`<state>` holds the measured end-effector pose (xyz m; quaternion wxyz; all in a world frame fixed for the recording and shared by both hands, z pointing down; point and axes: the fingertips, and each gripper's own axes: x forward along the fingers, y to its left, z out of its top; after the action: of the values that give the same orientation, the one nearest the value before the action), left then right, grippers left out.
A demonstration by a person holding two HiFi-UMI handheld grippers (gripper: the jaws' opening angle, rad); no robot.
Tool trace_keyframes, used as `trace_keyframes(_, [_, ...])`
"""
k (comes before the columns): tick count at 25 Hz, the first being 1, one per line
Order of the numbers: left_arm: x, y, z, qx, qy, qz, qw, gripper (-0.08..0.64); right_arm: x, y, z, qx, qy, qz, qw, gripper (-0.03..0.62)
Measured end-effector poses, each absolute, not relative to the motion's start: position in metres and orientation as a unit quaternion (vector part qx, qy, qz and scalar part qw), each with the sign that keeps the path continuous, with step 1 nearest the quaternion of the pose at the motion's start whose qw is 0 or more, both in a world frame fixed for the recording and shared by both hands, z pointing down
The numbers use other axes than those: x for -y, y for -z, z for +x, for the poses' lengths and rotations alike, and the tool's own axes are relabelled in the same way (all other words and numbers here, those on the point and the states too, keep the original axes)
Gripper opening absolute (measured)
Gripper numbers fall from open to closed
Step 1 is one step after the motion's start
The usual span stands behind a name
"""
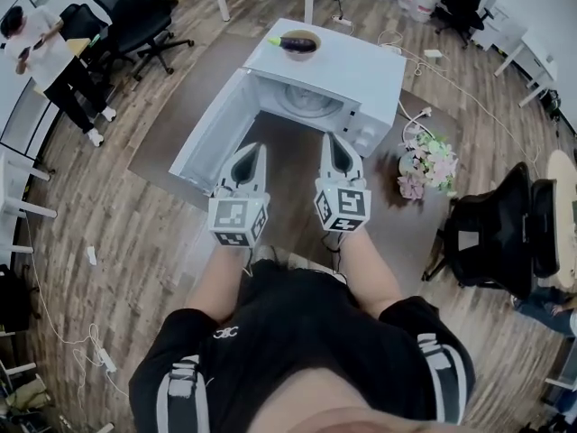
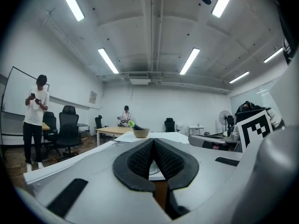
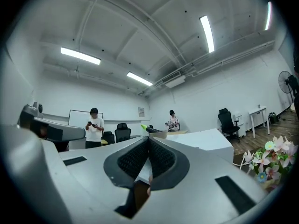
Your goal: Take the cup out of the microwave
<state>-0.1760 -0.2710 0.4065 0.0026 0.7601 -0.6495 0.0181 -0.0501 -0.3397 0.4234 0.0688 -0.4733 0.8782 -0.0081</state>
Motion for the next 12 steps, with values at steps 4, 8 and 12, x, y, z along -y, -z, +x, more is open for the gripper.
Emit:
trace_keyframes(4, [0.289,-0.411,-0.180,0.635,-0.020,0.772,0.007,-0.001,0.353,-0.432,-0.058,-0.871,0.013,-0.487,0.061,0.000])
trace_keyframes(8, [0.305,-0.415,-0.188,0.623,-0.025,0.782,0.012,-0.001,0.365,-0.434,-0.068,-0.865,-0.002,-0.497,0.067,0.000])
trace_keyframes(12, [0.317,-0.416,-0.196,0.615,-0.024,0.788,0.014,-0.002,0.381,-0.449,-0.091,-0.869,-0.010,-0.491,0.058,0.294])
